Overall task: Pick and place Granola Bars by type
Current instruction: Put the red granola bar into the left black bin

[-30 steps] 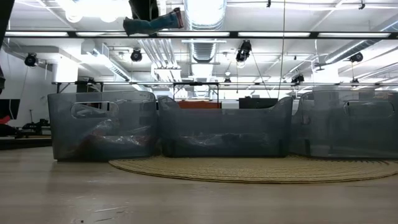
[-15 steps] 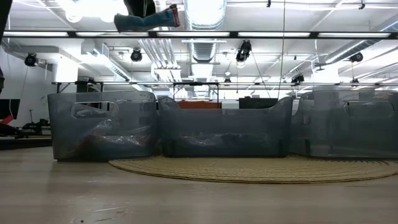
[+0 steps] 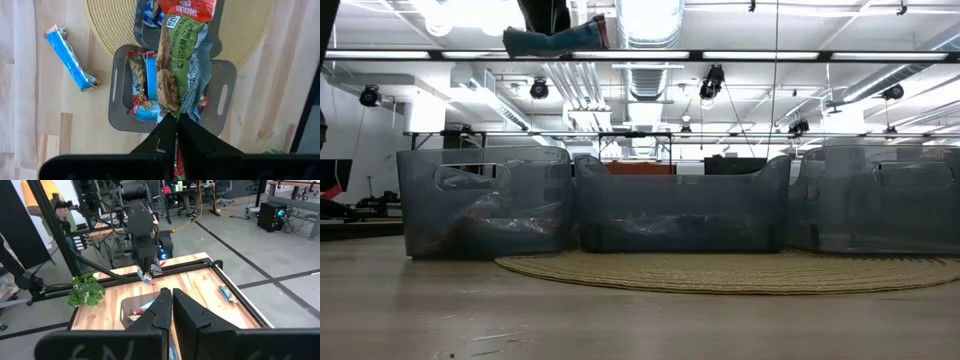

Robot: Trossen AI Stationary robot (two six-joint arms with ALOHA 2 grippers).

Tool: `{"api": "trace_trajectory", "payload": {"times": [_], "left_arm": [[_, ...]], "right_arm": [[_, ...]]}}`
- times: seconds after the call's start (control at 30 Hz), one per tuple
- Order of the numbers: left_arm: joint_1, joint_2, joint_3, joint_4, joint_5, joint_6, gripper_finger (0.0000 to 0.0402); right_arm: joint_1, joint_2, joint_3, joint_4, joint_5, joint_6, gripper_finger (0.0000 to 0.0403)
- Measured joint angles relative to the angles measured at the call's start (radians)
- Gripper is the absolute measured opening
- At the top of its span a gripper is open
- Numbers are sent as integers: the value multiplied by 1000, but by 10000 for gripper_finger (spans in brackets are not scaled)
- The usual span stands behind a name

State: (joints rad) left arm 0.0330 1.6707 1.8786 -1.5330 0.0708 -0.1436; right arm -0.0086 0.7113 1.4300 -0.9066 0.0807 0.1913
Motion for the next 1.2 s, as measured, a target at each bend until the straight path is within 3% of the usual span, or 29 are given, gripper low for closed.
{"api": "trace_trajectory", "payload": {"times": [0.83, 1.2], "left_arm": [[0, 1, -487, 327, 89, -13, 0], [0, 1, -582, 410, 95, -16, 0]], "right_arm": [[0, 0, 0, 0, 0, 0, 8], [0, 0, 0, 0, 0, 0, 8]]}}
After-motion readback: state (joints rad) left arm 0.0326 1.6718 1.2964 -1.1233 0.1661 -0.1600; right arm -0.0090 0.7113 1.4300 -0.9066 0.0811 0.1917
